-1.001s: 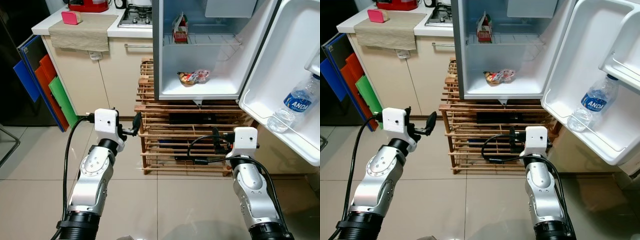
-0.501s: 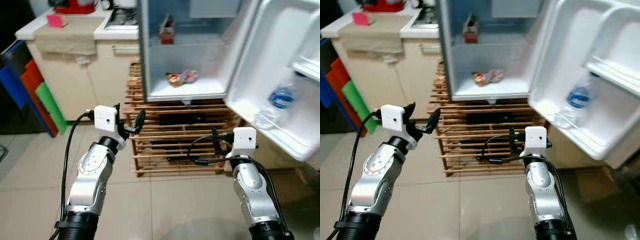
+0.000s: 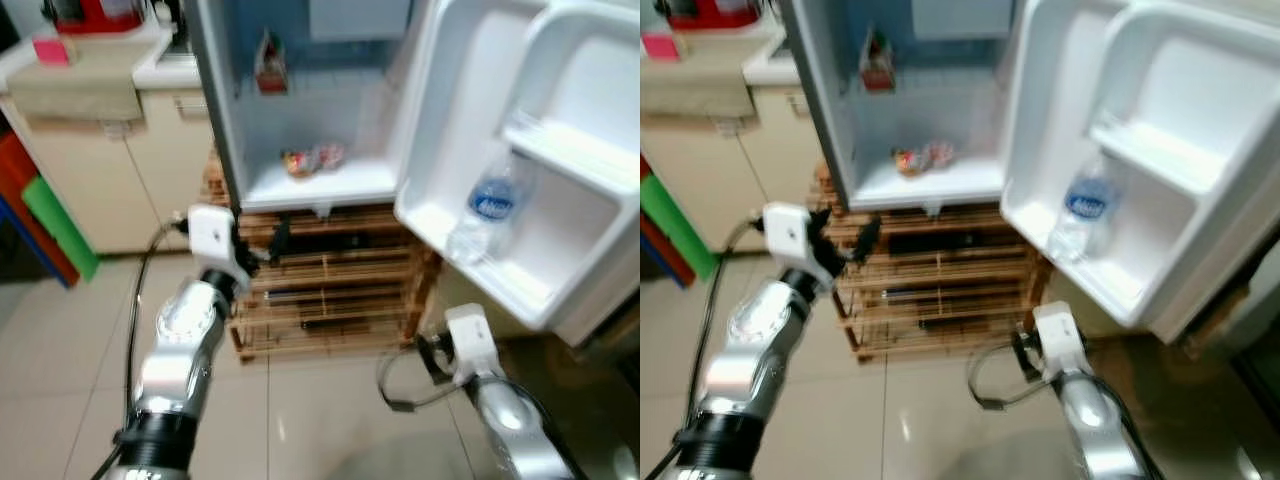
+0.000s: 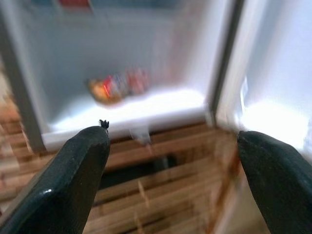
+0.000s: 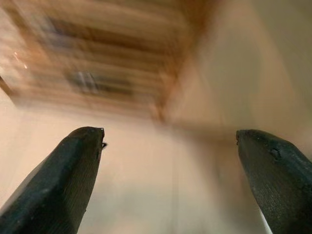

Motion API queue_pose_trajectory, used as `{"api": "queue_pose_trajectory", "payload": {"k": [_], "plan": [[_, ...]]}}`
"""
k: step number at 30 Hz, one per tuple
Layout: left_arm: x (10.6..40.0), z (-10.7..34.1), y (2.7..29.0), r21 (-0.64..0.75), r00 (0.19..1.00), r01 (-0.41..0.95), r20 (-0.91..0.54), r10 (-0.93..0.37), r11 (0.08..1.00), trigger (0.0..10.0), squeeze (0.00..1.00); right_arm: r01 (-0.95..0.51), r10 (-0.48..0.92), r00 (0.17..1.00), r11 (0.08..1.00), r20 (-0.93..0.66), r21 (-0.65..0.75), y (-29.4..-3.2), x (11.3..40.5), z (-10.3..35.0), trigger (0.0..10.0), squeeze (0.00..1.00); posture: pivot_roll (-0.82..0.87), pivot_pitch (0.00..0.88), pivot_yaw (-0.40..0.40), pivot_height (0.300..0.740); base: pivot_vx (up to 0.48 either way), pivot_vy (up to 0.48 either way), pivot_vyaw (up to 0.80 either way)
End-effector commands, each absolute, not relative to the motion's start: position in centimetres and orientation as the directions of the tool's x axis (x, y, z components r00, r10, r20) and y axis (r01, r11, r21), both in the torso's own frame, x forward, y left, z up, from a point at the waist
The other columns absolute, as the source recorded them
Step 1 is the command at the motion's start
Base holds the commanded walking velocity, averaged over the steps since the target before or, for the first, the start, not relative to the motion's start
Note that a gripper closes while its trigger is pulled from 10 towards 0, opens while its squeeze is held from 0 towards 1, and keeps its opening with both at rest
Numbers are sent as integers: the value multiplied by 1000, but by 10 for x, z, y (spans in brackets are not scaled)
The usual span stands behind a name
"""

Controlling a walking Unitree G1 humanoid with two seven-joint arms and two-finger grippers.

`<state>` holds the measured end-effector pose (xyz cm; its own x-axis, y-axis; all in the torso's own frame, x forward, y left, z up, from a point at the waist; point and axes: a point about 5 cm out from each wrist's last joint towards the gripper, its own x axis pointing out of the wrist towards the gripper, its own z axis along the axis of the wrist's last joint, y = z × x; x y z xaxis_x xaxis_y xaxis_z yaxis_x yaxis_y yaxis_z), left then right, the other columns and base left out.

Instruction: Restocking fridge

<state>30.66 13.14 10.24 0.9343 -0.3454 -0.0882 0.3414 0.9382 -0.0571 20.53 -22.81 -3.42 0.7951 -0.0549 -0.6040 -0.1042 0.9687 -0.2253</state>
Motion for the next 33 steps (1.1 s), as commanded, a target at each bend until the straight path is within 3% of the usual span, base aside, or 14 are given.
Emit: {"api": "queue_pose_trajectory", "payload": {"k": [1, 2, 4, 5, 7, 8, 12, 15, 16, 18, 22, 28, 32, 33], "plan": [[310, 80, 146, 12, 919, 309, -261, -295, 951, 10000, 0, -20, -148, 762, 968, -631, -251, -234, 208, -38, 10000, 0, -29, 0, 30, 740, 0, 0, 0], [308, 50, 154, 62, 844, 334, -463, -269, 941, 10000, 0, 100, -315, 689, 933, -652, -345, -259, 200, -42, 10000, 0, -31, 0, 27, 740, 0, 0, 0], [308, 42, 160, 53, 825, 322, -505, -253, 945, 10000, 0, 153, -382, 660, 911, -647, -382, -271, 197, -42, 10000, 0, -33, 0, 29, 740, 0, 0, 0], [306, 29, 167, 64, 797, 311, -560, -224, 948, 10000, 0, 231, -493, 621, 858, -610, -458, -294, 193, -36, 10000, 0, -38, 0, 30, 740, 0, 0, 0], [305, 24, 170, 80, 785, 315, -582, -213, 946, 10000, 0, 251, -525, 611, 839, -592, -483, -301, 193, -33, 10000, 0, -39, 0, 31, 740, 0, 0, 0], [296, 10, 169, 138, 723, 409, -652, -228, 902, 10000, 0, 317, -621, 581, 768, -526, -557, -327, 190, -21, 10000, 0, -47, 0, 32, 740, 0, 0, 0], [280, -7, 167, 197, 628, 565, -733, -262, 801, 10000, 0, 404, -719, 534, 679, -444, -614, -359, 186, -3, 10000, 0, -49, 0, 31, 740, 0, 0, 0], [264, -23, 166, 193, 550, 641, -790, -270, 743, 10000, 0, 502, -755, 575, 630, -315, -593, -375, 199, 23, 10000, 0, -62, 0, 32, 740, 0, 0, 0], [264, -23, 166, 193, 550, 641, -790, -270, 743, 10000, 0, 502, -755, 575, 630, -315, -593, -375, 199, 23, 10000, 0, -62, 0, 32, 740, 0, 0, 0], [259, -31, 161, 167, 524, 650, -805, -279, 741, 10000, 0, 559, -707, 701, 625, -92, -545, -370, 233, 65, 10000, 0, -73, 0, 35, 740, 0, 0, 0], [257, -35, 155, 170, 520, 660, -807, -282, 732, 10000, 0, 541, -626, 779, 653, 25, -530, -351, 262, 89, 10000, 0, -76, 0, 30, 740, 0, 0, 0], [254, -40, 149, 187, 530, 655, -804, -269, 732, 10000, 0, 459, -467, 879, 767, 100, -449, -310, 298, 114, 10000, 0, -68, 0, 21, 740, 0, 0, 0], [252, -42, 147, 192, 530, 654, -807, -262, 732, 10000, 0, 400, -394, 913, 817, 105, -415, -295, 305, 119, 10000, 0, -63, 0, 18, 740, 0, 0, 0], [250, -44, 145, 194, 528, 652, -810, -255, 733, 10000, 0, 336, -324, 941, 868, 95, -366, -280, 309, 120, 10000, 0, -61, 0, 18, 740, 0, 0, 0]]}}
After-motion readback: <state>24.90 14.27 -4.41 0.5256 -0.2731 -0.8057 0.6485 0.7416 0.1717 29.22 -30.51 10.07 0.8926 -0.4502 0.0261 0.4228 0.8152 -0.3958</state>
